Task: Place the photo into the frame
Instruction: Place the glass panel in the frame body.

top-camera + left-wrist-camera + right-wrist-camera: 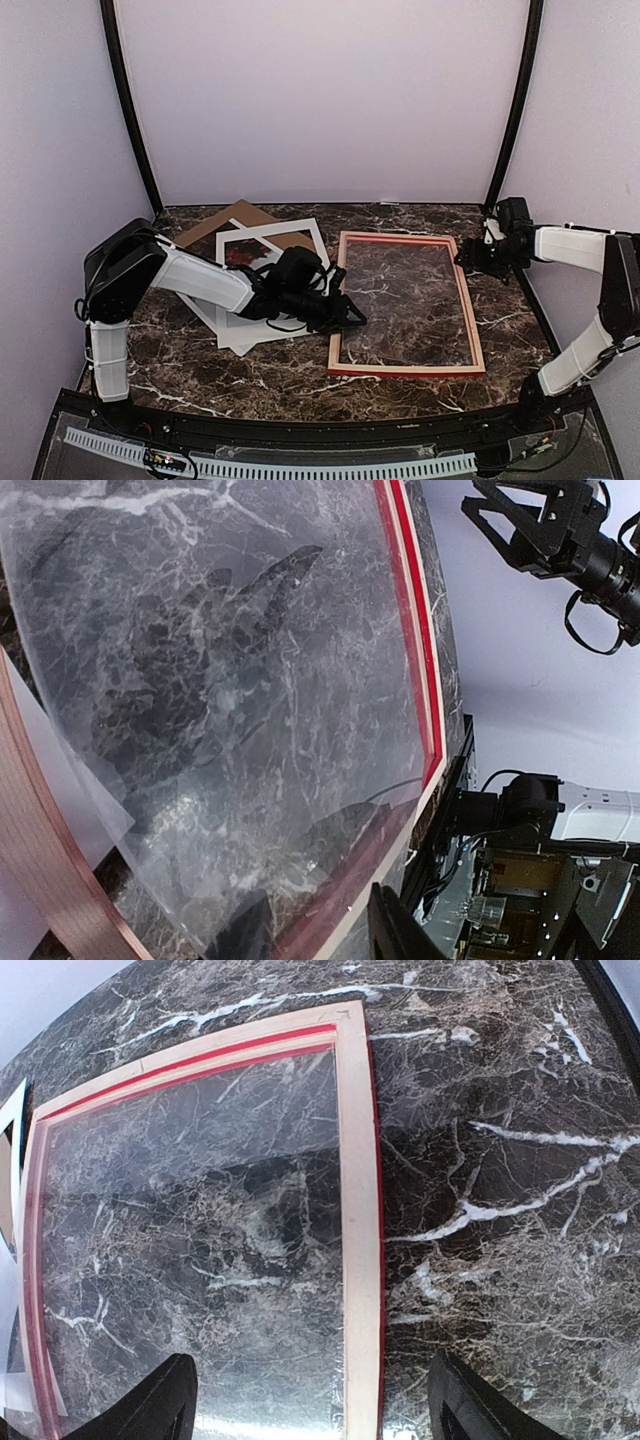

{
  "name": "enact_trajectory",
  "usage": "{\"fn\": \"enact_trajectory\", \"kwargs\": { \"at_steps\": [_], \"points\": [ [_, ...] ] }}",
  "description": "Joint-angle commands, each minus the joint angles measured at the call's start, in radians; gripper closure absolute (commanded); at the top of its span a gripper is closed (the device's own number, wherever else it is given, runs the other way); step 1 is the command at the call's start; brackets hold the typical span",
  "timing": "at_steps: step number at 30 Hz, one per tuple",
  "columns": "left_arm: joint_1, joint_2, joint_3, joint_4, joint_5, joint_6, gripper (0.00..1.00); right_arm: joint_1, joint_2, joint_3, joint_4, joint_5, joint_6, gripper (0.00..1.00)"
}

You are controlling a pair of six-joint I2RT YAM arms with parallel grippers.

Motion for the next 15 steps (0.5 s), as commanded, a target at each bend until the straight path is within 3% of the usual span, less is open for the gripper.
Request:
{"fn": "enact_trajectory", "kwargs": {
  "at_steps": [1, 6, 15],
  "points": [
    [-0.002, -0.004, 0.045, -0.049, -0.019, 0.068, 0.62, -0.005, -0.011, 0.004, 0.017, 0.007, 0.001, 0.20],
    [-0.002, 0.008, 0.077, -0.083, -0.021, 0.101, 0.51, -0.004, -0.007, -0.003, 0.019, 0.003, -0.001, 0.20],
    [0.020, 0.032, 0.104, -0.099, -0.025, 0.125, 0.51, -0.004, -0.004, -0.016, 0.023, 0.005, -0.006, 0.20]
  ]
}}
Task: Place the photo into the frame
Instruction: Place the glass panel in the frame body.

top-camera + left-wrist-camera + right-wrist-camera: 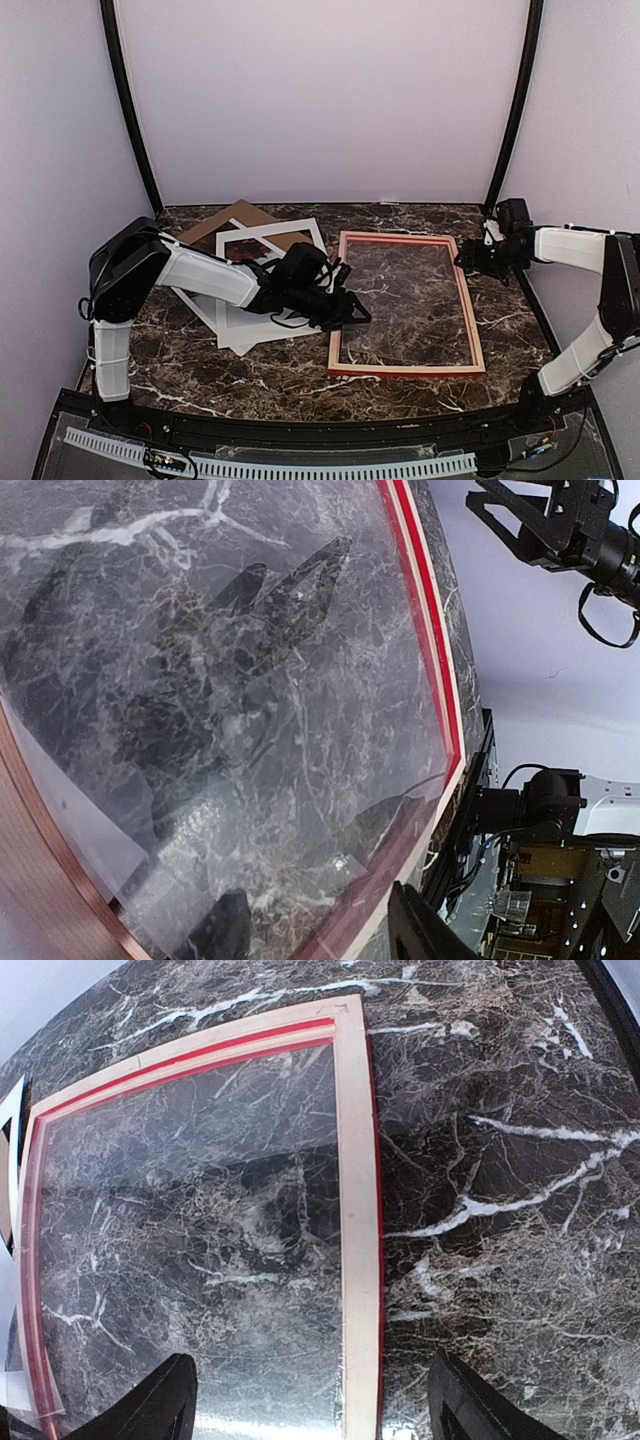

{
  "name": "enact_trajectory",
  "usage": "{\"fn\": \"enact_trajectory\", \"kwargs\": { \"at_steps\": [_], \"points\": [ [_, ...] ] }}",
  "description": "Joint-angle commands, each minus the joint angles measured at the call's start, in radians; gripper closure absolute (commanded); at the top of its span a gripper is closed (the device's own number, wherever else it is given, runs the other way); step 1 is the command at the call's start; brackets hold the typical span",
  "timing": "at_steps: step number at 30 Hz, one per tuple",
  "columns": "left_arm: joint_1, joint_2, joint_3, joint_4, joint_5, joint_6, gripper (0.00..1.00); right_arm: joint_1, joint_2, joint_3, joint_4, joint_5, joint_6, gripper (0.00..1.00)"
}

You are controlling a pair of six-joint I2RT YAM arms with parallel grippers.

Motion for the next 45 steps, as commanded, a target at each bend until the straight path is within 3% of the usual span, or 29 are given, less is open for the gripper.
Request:
{"fn": "enact_trajectory", "kwargs": {
  "at_steps": [1, 24, 35, 45],
  "points": [
    [0.012, 0.008, 0.030, -0.013, -0.009, 0.034, 0.51, -0.004, -0.004, -0.012, 0.020, 0.007, -0.005, 0.20],
    [0.001, 0.045, 0.085, -0.075, -0.005, 0.100, 0.60, -0.005, 0.057, -0.020, 0.060, -0.016, 0.000, 0.19],
    [-0.013, 0.040, 0.120, -0.145, -0.043, 0.164, 0.58, -0.004, 0.067, -0.021, 0.065, -0.011, -0.005, 0.19],
    [-0.014, 0.030, 0.136, -0.189, -0.065, 0.185, 0.49, -0.004, 0.057, -0.021, 0.060, -0.010, -0.003, 0.19]
  ]
}}
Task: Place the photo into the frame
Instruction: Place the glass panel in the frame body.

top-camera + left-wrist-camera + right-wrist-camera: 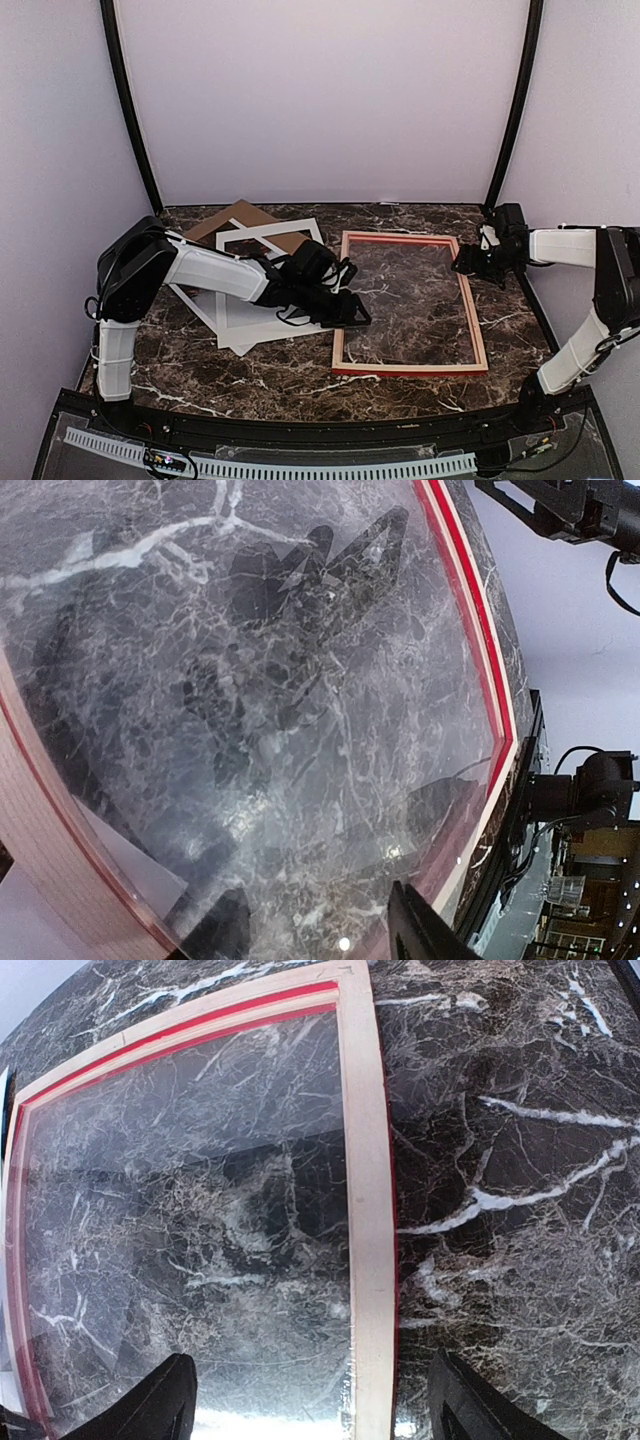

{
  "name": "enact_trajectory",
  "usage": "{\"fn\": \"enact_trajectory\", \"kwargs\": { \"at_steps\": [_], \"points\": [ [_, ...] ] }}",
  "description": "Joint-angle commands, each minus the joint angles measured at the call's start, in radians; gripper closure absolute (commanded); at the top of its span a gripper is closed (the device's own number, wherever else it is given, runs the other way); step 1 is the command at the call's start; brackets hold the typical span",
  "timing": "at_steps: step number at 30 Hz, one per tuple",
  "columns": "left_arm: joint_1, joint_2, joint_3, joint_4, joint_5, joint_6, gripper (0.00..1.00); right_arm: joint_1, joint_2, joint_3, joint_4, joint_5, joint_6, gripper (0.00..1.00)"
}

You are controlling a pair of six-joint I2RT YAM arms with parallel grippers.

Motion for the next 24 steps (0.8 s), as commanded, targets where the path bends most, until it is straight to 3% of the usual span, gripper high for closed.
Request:
{"fn": "enact_trajectory", "kwargs": {
  "at_steps": [1, 11, 24],
  "points": [
    [-0.007, -0.025, 0.032, -0.038, -0.019, 0.028, 0.48, -0.005, -0.006, -0.008, 0.023, -0.003, -0.003, 0.19],
    [-0.005, -0.047, 0.050, -0.097, -0.043, 0.047, 0.31, 0.001, -0.067, 0.000, 0.028, -0.020, 0.003, 0.19],
    [-0.007, -0.058, 0.082, -0.171, -0.076, 0.080, 0.28, 0.026, -0.072, 0.009, 0.024, -0.030, 0.001, 0.18]
  ]
}}
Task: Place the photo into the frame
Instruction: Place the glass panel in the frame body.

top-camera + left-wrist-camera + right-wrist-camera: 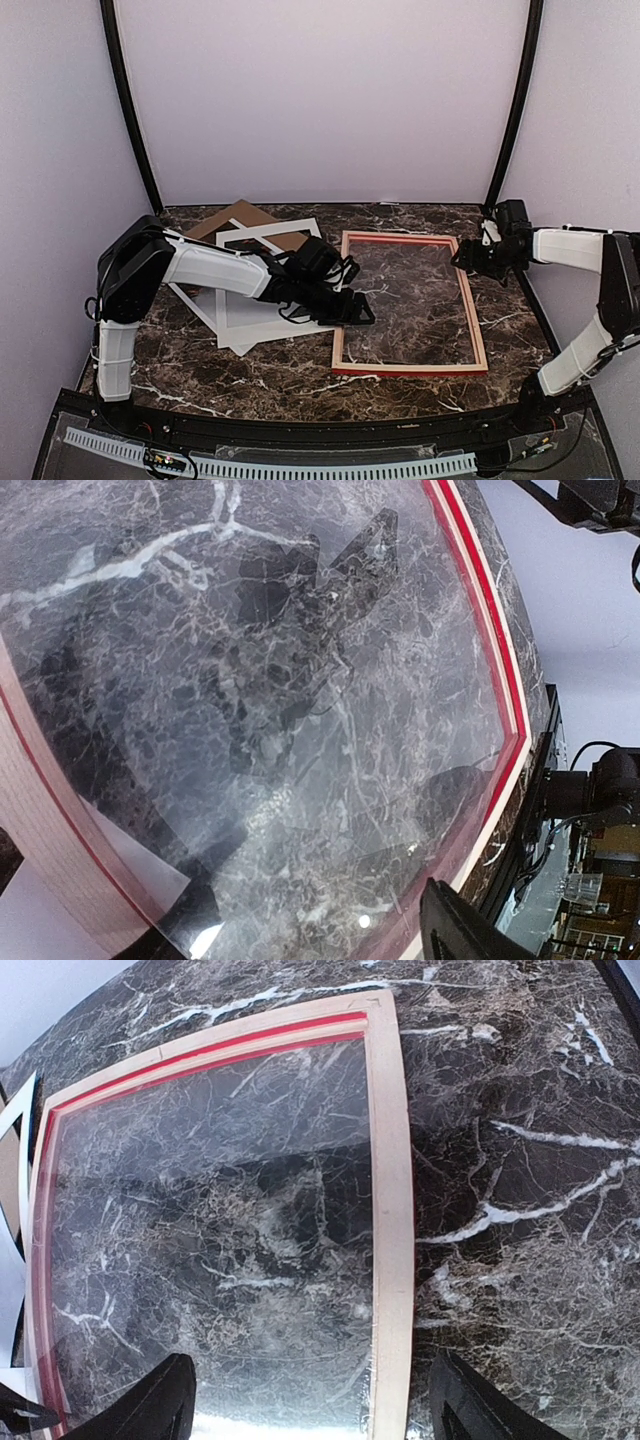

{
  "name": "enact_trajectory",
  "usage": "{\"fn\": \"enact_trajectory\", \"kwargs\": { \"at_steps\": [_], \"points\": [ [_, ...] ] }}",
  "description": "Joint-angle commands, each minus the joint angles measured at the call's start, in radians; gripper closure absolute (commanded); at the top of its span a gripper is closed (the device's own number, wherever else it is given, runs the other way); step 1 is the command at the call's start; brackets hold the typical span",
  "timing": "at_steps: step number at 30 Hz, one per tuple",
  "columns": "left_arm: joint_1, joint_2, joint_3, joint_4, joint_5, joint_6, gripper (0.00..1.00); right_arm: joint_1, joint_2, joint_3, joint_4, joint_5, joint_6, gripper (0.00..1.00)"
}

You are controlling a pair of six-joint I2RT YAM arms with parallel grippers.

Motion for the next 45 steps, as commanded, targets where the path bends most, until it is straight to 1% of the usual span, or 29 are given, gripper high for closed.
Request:
{"fn": "enact_trajectory", "kwargs": {
  "at_steps": [1, 9, 16, 20, 33, 45],
  "points": [
    [-0.005, -0.058, 0.034, -0.078, -0.041, 0.037, 0.28, 0.021, -0.023, 0.011, 0.023, -0.011, -0.002, 0.18],
    [-0.009, -0.059, 0.057, -0.123, -0.057, 0.053, 0.25, 0.119, 0.009, 0.039, 0.047, -0.073, -0.008, 0.18],
    [-0.012, -0.057, 0.054, -0.125, -0.059, 0.057, 0.24, 0.229, 0.093, 0.073, 0.098, -0.150, 0.010, 0.18],
    [-0.013, -0.054, 0.046, -0.116, -0.058, 0.058, 0.24, 0.263, 0.143, 0.089, 0.123, -0.185, 0.022, 0.18],
    [-0.034, -0.029, 0.049, -0.102, -0.055, 0.066, 0.23, 0.281, 0.228, 0.086, 0.140, -0.196, 0.033, 0.18],
    [-0.038, -0.040, 0.067, -0.165, -0.098, 0.092, 0.23, 0.281, 0.255, 0.079, 0.119, -0.167, 0.023, 0.18]
  ]
}}
